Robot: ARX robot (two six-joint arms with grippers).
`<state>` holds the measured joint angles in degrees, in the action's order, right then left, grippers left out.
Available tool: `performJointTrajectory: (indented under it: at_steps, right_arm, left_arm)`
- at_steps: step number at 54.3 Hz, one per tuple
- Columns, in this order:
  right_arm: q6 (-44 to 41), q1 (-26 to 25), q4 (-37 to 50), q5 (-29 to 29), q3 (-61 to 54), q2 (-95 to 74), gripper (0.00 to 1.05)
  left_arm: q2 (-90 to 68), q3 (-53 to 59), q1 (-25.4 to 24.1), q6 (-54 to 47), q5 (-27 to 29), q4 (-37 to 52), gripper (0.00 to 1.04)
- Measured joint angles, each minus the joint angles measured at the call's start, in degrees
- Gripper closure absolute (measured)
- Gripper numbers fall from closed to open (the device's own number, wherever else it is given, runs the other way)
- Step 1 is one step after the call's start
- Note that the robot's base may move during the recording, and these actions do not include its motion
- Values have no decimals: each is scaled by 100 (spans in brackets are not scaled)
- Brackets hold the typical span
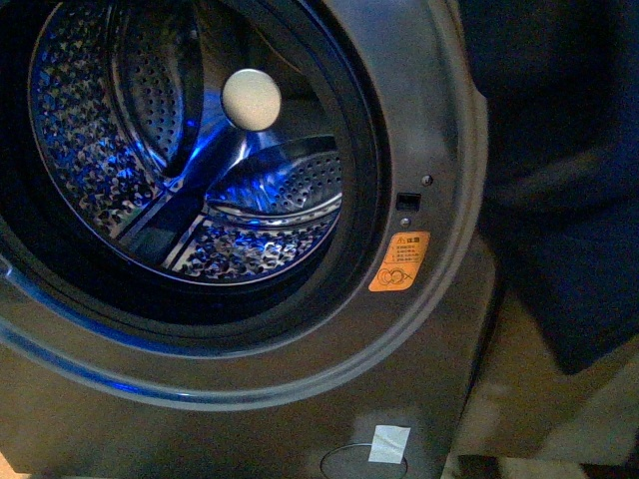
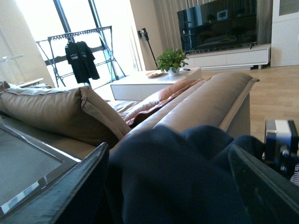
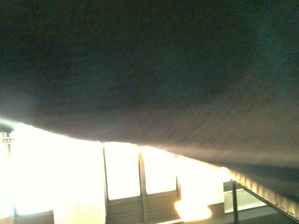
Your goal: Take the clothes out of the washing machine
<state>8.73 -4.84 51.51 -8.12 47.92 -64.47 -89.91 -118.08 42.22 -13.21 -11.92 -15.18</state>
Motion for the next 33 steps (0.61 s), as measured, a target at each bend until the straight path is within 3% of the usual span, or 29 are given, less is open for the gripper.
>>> performJointTrajectory:
  at_steps: [7,15,27,33]
  right_arm:
    - [345,-885,-330,-538,372,0,101]
    - [813,-2087,-721,-1263,813,-83,101]
    - [1532,-4531,-909,-2210,1690,-815,101]
    - [1606,-5298,-1272,-2562,1963,-1187,101]
  left_arm:
    - [2,-13,0,-4,-2,0,5]
    - [2,-13,0,-2,0,0,7]
    - [2,-13,0,-2,-2,0,7]
    - [2,-13,0,-2,-2,0,7]
